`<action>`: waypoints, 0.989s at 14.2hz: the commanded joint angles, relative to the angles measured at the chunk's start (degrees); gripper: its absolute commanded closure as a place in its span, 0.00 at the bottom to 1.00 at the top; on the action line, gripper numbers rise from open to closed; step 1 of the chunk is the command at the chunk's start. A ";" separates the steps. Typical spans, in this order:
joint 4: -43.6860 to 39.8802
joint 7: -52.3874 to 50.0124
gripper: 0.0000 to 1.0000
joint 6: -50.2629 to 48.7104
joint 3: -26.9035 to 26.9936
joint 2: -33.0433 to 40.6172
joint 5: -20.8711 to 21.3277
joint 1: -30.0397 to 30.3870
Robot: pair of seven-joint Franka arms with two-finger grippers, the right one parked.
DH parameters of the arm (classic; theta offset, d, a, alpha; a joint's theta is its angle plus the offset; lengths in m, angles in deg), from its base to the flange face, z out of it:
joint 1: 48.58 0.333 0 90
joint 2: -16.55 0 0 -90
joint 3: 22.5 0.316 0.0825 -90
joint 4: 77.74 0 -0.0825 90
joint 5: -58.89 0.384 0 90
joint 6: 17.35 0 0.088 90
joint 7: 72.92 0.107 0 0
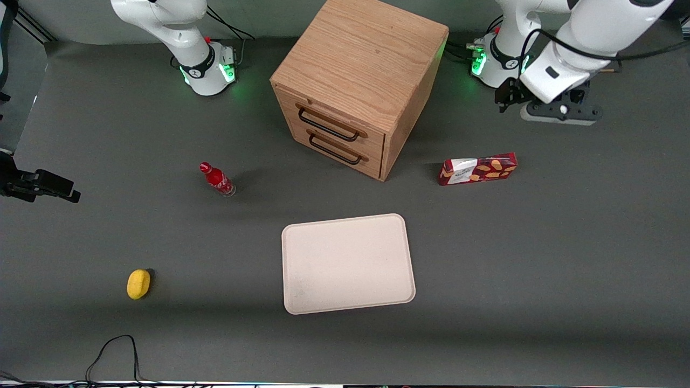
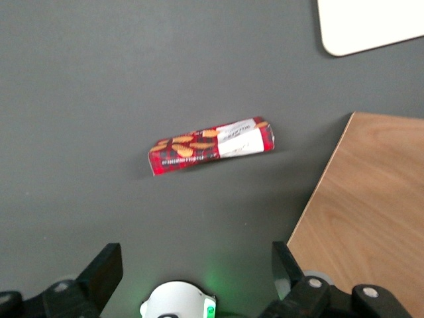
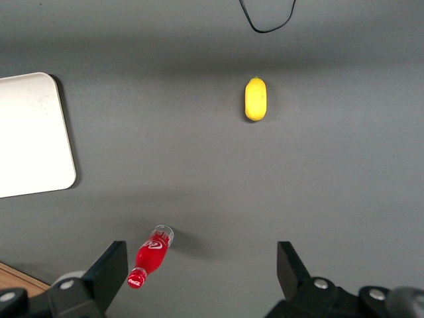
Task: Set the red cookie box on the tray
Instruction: 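Move the open left gripper over the red plaid cookie box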
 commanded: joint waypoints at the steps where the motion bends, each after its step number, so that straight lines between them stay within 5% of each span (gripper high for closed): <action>1: 7.42 -4.01 0.00 2.30 -0.20 7.16 -0.27 -0.12; 6: 7.52 -27.96 0.00 3.17 -0.20 6.37 -2.98 -0.12; 11: 8.04 -70.40 0.00 6.51 -0.11 6.37 -3.53 0.41; 14: 9.70 -86.07 0.00 8.44 -0.11 6.46 -2.91 0.50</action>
